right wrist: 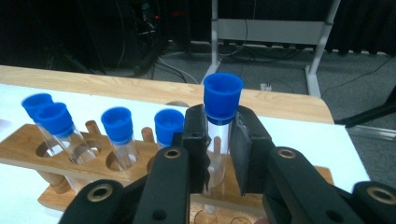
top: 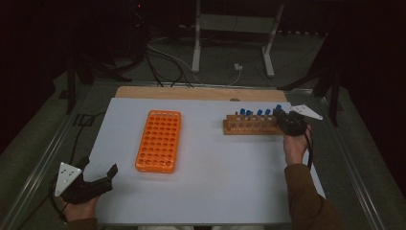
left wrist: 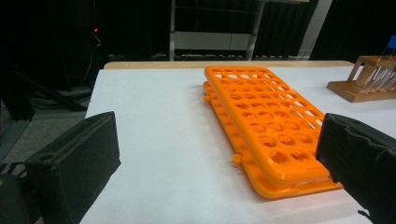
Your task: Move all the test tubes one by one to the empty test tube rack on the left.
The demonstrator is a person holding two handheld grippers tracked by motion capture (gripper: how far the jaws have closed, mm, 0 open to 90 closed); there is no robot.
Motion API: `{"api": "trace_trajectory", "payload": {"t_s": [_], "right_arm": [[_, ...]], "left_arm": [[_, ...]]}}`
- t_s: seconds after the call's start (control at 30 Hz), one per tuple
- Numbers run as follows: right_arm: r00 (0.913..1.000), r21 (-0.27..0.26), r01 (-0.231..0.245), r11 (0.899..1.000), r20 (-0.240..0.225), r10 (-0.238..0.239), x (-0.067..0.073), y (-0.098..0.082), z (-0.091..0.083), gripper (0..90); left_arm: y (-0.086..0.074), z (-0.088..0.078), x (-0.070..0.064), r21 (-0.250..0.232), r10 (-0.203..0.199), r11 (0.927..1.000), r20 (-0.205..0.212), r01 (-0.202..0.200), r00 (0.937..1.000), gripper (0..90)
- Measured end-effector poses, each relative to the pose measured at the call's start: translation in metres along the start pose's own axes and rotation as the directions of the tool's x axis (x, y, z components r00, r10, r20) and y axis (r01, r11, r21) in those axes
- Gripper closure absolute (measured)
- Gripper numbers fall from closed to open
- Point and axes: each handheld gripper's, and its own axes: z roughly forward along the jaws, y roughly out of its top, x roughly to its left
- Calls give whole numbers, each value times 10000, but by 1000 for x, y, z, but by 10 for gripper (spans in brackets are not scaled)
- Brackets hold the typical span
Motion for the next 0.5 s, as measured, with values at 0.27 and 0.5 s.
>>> {"api": "trace_trajectory", "payload": {"t_s": [0.27, 0.5], "right_arm": [[9986, -250, 530, 9983, -24, -530, 4, 20, -12, 768], [9988, -564, 406, 9976, -260, -421, 5, 28, -24, 768]], "left_arm": [[3, 7, -1, 190, 15, 9998, 317, -21, 9995, 6], [16, 12, -10, 108, 453, 9989, 761, -463, 9961, 6]]}}
